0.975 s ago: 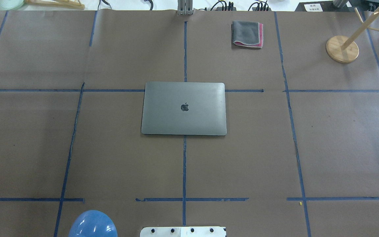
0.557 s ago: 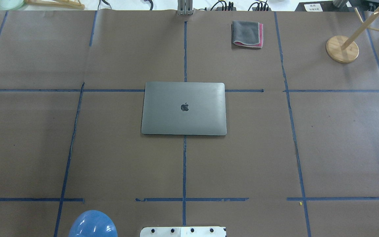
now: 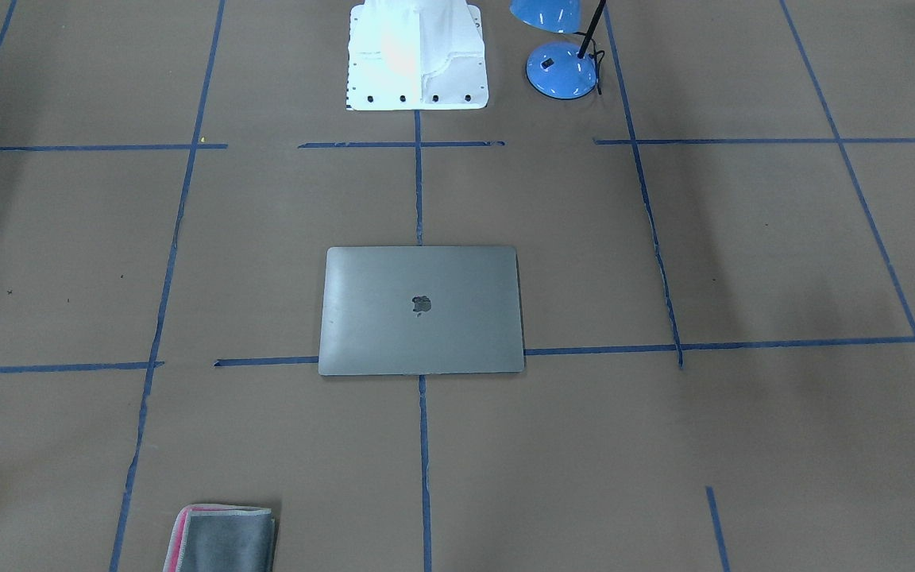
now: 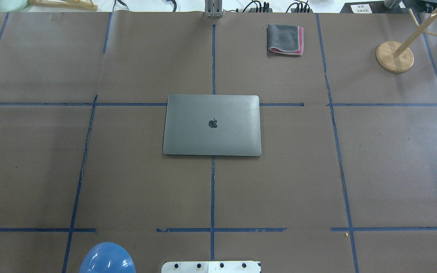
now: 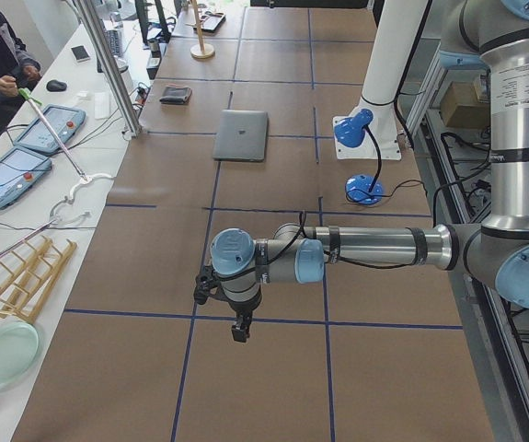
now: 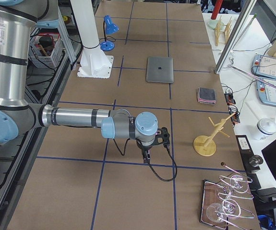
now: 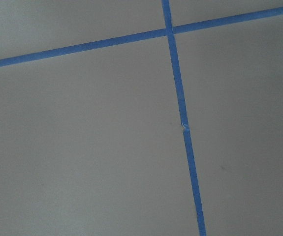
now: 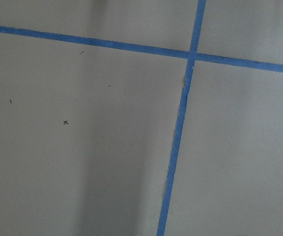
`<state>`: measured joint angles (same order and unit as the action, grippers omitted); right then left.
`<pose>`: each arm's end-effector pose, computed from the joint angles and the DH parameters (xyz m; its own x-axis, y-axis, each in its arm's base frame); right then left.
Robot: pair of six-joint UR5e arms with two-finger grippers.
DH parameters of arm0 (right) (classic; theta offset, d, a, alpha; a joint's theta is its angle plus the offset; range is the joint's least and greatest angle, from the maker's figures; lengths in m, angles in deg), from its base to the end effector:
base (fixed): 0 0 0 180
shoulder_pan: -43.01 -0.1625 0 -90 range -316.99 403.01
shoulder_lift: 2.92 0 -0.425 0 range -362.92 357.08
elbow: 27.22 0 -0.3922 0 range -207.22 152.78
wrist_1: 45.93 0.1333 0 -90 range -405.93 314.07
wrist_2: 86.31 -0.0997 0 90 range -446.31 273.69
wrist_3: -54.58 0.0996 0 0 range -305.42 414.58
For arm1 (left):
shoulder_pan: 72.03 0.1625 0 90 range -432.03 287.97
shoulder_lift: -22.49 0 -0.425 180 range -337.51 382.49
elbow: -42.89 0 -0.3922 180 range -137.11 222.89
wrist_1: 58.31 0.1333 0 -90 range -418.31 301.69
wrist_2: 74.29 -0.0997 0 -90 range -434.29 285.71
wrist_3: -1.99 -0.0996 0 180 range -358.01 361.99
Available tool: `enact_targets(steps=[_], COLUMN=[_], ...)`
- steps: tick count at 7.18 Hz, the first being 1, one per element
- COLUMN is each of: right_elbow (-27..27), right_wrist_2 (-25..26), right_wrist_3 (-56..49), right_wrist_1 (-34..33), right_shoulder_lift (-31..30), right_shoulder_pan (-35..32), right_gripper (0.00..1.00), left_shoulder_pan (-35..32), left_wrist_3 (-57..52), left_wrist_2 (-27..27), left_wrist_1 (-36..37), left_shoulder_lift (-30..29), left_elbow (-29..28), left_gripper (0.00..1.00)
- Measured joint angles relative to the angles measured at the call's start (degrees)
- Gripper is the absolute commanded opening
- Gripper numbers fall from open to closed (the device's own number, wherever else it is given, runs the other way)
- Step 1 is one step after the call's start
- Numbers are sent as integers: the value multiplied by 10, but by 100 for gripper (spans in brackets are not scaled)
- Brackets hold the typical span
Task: Close laptop
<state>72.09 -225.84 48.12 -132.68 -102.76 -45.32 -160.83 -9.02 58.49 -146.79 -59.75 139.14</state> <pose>0.0452 -0.4237 0.6447 0.6403 -0.1670 0.7497 0.1018 0.9859 0.1326 -0.0566 -0.4317 0.6722 0.7170 0.1705 -0.6758 -0.1608 0.9839 0.0776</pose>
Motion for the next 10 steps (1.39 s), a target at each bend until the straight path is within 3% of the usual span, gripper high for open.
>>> enact_targets(steps=[4,10], right_elbow=[1,3], right_wrist_2=[51,54], right_wrist_3=[25,30], right_wrist_1=[-1,-1], right_shoulder_lift=[0,-10], right_shoulder_pan=[0,0], right_gripper=[100,100], left_shoulder_pan=[1,1], left_wrist_3=[0,-1], left_wrist_2=[0,1], left_wrist_1=[-2,-3], left_shoulder_lift=[12,12], left_elbow=[4,5], left_gripper=[100,100])
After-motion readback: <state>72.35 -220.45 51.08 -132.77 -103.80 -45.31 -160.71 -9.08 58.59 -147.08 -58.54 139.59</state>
